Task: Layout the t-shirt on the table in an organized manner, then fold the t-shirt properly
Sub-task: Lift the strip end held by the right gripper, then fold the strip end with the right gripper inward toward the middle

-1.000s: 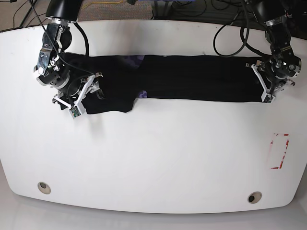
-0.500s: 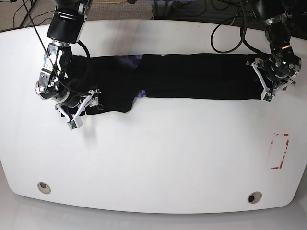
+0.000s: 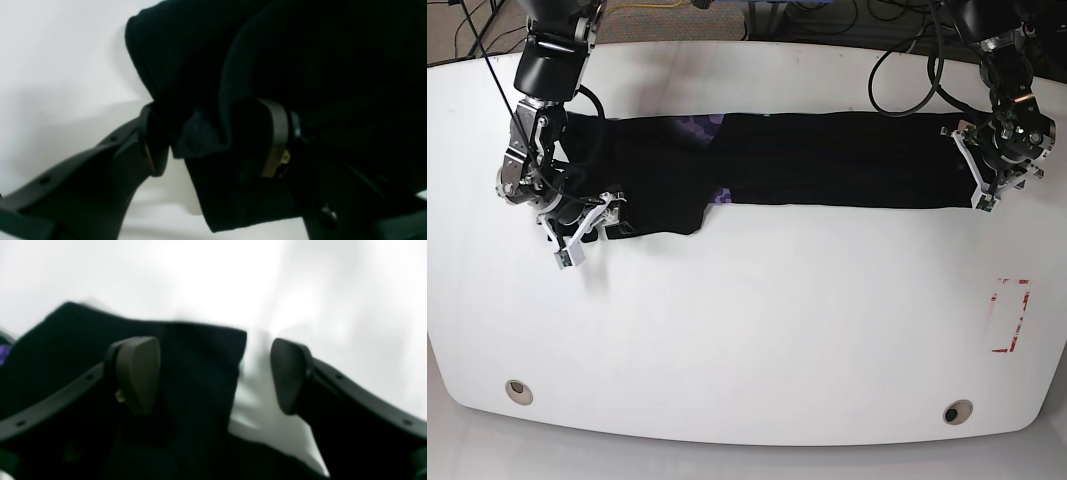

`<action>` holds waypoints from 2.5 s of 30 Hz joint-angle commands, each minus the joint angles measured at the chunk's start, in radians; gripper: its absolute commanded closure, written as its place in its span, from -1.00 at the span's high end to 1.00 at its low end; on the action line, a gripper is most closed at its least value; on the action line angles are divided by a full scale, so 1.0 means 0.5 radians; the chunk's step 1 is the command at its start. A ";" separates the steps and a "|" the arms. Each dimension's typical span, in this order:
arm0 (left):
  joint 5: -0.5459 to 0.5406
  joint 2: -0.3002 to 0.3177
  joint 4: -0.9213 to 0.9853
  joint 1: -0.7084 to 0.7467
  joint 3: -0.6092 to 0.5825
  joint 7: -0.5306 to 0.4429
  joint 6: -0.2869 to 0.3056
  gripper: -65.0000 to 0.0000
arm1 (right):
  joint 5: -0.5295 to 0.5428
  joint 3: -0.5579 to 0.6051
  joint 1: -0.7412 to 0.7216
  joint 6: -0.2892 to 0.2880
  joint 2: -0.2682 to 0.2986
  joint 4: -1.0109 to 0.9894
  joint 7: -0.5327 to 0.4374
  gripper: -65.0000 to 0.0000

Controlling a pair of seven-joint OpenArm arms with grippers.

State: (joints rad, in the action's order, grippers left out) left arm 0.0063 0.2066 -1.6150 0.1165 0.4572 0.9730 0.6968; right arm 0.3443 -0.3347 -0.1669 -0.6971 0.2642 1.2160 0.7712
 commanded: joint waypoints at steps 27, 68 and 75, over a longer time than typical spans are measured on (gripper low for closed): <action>-0.002 0.021 -0.027 -0.014 0.008 -0.005 0.003 0.10 | 0.034 0.002 0.028 -0.002 -0.088 0.098 0.000 -1.00; 0.007 0.018 -0.021 -0.014 0.005 -0.011 0.003 0.10 | 0.660 0.337 0.565 -0.002 -0.235 1.406 1.108 -1.00; 0.007 0.018 -0.021 -0.014 0.005 -0.011 0.003 0.10 | 0.774 0.352 0.612 -0.002 -0.155 1.406 1.111 -0.48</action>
State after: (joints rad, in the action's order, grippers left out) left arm 0.0071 0.2058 -1.6138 0.1162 0.4572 0.9718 0.6968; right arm 0.7017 -0.1558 0.1497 -0.6964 0.1677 1.9018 1.3415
